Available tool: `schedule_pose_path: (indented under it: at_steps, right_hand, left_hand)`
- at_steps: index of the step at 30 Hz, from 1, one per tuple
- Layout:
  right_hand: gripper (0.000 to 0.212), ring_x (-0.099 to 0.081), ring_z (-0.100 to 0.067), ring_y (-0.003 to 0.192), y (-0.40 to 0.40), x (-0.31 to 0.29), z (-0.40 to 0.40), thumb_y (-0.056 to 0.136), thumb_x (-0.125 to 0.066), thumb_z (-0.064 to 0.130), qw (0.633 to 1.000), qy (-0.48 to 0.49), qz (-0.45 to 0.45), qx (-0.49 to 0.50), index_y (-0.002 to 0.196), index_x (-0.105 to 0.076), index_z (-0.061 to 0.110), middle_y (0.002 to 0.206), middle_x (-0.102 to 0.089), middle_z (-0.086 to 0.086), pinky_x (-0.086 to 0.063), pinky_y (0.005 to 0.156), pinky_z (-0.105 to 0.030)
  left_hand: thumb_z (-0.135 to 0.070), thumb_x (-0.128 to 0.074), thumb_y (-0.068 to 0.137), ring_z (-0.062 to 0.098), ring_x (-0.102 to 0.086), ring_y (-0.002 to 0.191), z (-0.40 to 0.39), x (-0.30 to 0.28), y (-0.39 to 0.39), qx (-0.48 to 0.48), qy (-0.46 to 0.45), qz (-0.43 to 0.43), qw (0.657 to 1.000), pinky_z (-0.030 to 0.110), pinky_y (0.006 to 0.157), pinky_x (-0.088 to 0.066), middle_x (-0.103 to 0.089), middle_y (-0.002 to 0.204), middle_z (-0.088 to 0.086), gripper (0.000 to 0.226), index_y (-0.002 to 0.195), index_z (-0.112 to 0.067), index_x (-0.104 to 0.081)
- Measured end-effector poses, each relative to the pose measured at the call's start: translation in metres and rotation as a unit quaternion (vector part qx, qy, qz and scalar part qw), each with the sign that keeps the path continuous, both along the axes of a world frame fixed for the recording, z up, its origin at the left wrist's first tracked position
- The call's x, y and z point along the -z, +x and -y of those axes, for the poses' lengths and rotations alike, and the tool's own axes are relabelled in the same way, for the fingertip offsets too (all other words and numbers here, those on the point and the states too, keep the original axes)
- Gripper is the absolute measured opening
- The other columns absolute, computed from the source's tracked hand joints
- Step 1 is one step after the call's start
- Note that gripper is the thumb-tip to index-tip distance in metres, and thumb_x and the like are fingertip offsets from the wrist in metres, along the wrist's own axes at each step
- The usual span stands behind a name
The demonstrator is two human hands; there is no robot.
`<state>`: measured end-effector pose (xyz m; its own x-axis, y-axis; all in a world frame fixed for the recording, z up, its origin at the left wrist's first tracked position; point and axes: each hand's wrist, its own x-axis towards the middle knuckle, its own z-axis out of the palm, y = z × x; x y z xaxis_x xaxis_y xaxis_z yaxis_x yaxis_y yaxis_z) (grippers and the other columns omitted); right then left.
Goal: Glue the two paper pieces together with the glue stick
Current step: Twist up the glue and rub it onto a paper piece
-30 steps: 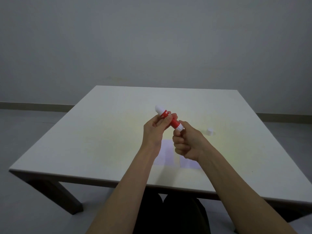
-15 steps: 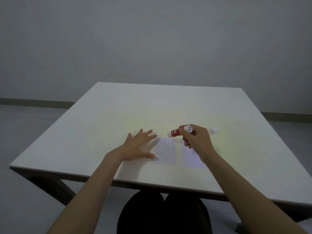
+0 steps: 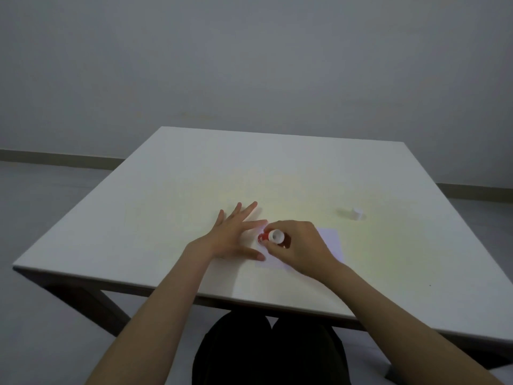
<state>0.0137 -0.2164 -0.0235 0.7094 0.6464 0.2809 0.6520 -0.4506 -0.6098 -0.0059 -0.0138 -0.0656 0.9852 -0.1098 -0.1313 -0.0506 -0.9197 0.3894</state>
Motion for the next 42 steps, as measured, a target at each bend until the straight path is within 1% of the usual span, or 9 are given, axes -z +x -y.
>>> schedule_pose_path:
  at_steps: [5, 9, 16, 22, 28, 33, 36, 40, 42]
  right_hand:
    - [0.013, -0.051, -0.003, 0.055, 0.011, -0.007, 0.008, 0.079, -0.068, 0.027, 0.996, 0.047, -0.066, 0.035, 0.079, -0.073, 0.016, 0.067, -0.068, 0.003, -0.037, 0.053, -0.009]
    - [0.014, -0.056, -0.014, 0.064, 0.021, -0.007, 0.012, 0.082, -0.068, 0.021, 0.989, 0.072, -0.058, 0.113, 0.087, -0.073, 0.010, 0.075, -0.069, 0.002, -0.037, 0.056, -0.009]
    - [0.011, -0.048, -0.002, 0.050, -0.002, -0.002, 0.018, 0.080, -0.067, 0.026, 0.997, 0.032, -0.069, -0.004, 0.084, -0.074, 0.018, 0.065, -0.068, 0.002, -0.035, 0.051, -0.009]
    - [0.011, -0.050, 0.001, 0.050, 0.020, -0.007, 0.032, 0.081, -0.069, 0.020, 0.989, 0.076, -0.064, 0.114, 0.086, -0.073, 0.011, 0.067, -0.067, 0.005, -0.034, 0.050, -0.008]
    - [0.008, -0.051, 0.001, 0.054, -0.012, -0.001, 0.043, 0.076, -0.070, 0.026, 0.997, 0.046, -0.066, -0.011, 0.081, -0.073, 0.020, 0.071, -0.070, 0.008, -0.036, 0.053, -0.006]
    - [0.007, -0.031, -0.006, 0.042, 0.008, -0.006, 0.058, 0.078, -0.069, 0.022, 0.991, 0.057, -0.111, 0.051, 0.073, -0.074, 0.023, 0.041, -0.039, 0.011, -0.024, 0.042, -0.014]
    - [0.008, -0.033, -0.005, 0.040, 0.017, -0.008, 0.061, 0.079, -0.069, 0.020, 0.985, 0.077, -0.109, 0.110, 0.073, -0.074, 0.021, 0.041, -0.040, 0.010, -0.024, 0.041, -0.013]
    - [0.007, -0.029, -0.007, 0.043, 0.007, -0.008, 0.067, 0.076, -0.068, 0.025, 0.993, 0.036, -0.109, 0.032, 0.071, -0.073, 0.026, 0.050, -0.044, -0.008, -0.022, 0.044, -0.015]
    - [0.006, -0.029, -0.007, 0.041, 0.006, -0.012, 0.069, 0.074, -0.068, 0.026, 0.993, 0.018, -0.116, 0.006, 0.070, -0.073, 0.027, 0.050, -0.039, -0.003, -0.022, 0.042, -0.014]
  left_hand:
    - [-0.070, -0.063, 0.064, 0.018, 0.020, 0.146, 0.001, -0.002, 0.000, -0.002, -0.002, -0.016, 1.000, 0.053, 0.114, 0.015, 0.012, 0.160, -0.013, 0.092, 0.144, -0.045, -0.025]
    - [-0.069, -0.064, 0.064, 0.019, 0.019, 0.146, 0.002, -0.005, -0.002, -0.004, -0.009, -0.027, 1.000, 0.053, 0.114, 0.016, 0.011, 0.160, -0.011, 0.093, 0.144, -0.043, -0.024]
    - [-0.072, -0.063, 0.063, 0.016, 0.021, 0.145, 0.001, -0.003, -0.001, -0.010, -0.011, -0.030, 0.999, 0.051, 0.114, 0.017, 0.009, 0.160, -0.011, 0.095, 0.144, -0.045, -0.022]
    - [-0.072, -0.064, 0.061, 0.018, 0.019, 0.146, 0.000, -0.005, -0.002, -0.017, -0.006, -0.042, 0.999, 0.051, 0.114, 0.017, 0.006, 0.161, -0.008, 0.097, 0.144, -0.046, -0.021]
    - [-0.073, -0.065, 0.059, 0.018, 0.022, 0.145, 0.003, -0.009, -0.002, -0.023, 0.017, -0.067, 0.997, 0.052, 0.114, 0.017, 0.010, 0.161, -0.007, 0.103, 0.145, -0.047, -0.015]
    - [-0.069, -0.068, 0.060, 0.017, 0.023, 0.145, 0.005, -0.014, -0.003, -0.025, 0.008, -0.084, 0.996, 0.053, 0.114, 0.017, 0.011, 0.161, -0.007, 0.103, 0.145, -0.046, -0.015]
    - [-0.067, -0.069, 0.061, 0.016, 0.024, 0.144, 0.005, -0.015, -0.004, -0.026, -0.001, -0.086, 0.996, 0.052, 0.113, 0.019, 0.011, 0.161, -0.007, 0.102, 0.145, -0.045, -0.015]
    - [-0.069, -0.068, 0.061, 0.015, 0.024, 0.144, 0.005, -0.014, -0.003, -0.023, 0.004, -0.088, 0.996, 0.052, 0.113, 0.019, 0.012, 0.160, -0.008, 0.103, 0.145, -0.046, -0.013]
    - [-0.070, -0.067, 0.061, 0.015, 0.024, 0.145, 0.004, -0.013, -0.003, -0.022, 0.009, -0.086, 0.996, 0.053, 0.113, 0.019, 0.012, 0.160, -0.008, 0.104, 0.145, -0.046, -0.012]
